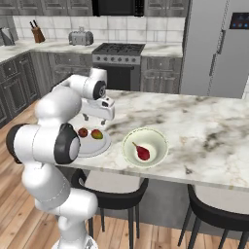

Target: Take the fruits from the plate on the dining counter and place two fruits in each bowl.

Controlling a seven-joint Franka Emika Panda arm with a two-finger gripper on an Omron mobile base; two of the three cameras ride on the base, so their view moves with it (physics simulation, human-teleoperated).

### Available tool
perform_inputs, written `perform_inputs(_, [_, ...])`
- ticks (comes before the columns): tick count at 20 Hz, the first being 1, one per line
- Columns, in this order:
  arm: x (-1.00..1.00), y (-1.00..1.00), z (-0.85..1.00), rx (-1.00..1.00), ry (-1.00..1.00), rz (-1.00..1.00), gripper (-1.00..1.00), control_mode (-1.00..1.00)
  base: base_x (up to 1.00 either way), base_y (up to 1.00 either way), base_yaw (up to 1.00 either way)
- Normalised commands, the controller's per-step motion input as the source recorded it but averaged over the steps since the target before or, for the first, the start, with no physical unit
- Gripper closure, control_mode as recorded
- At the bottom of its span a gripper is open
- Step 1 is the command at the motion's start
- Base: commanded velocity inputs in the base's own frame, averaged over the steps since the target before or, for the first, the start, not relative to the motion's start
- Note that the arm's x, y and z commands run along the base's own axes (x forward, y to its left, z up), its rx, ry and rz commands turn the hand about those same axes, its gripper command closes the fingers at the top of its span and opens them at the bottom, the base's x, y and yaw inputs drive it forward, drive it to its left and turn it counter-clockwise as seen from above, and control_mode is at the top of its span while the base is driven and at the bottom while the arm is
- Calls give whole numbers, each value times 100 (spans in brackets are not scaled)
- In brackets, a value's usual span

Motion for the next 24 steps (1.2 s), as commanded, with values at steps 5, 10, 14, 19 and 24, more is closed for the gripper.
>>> perform_inputs(5, [23,71,-50,0,-8,0,-100,-100,0,0,0])
perform_inputs(10, [4,70,-75,0,-7,0,-100,-100,0,0,0])
perform_inputs(14, [0,33,-42,0,-13,0,-100,-100,0,0,0])
perform_inputs(19, [0,14,-37,0,-11,0,-100,-100,0,0,0])
perform_inputs(24, [0,21,-21,0,-5,0,-100,-100,0,0,0])
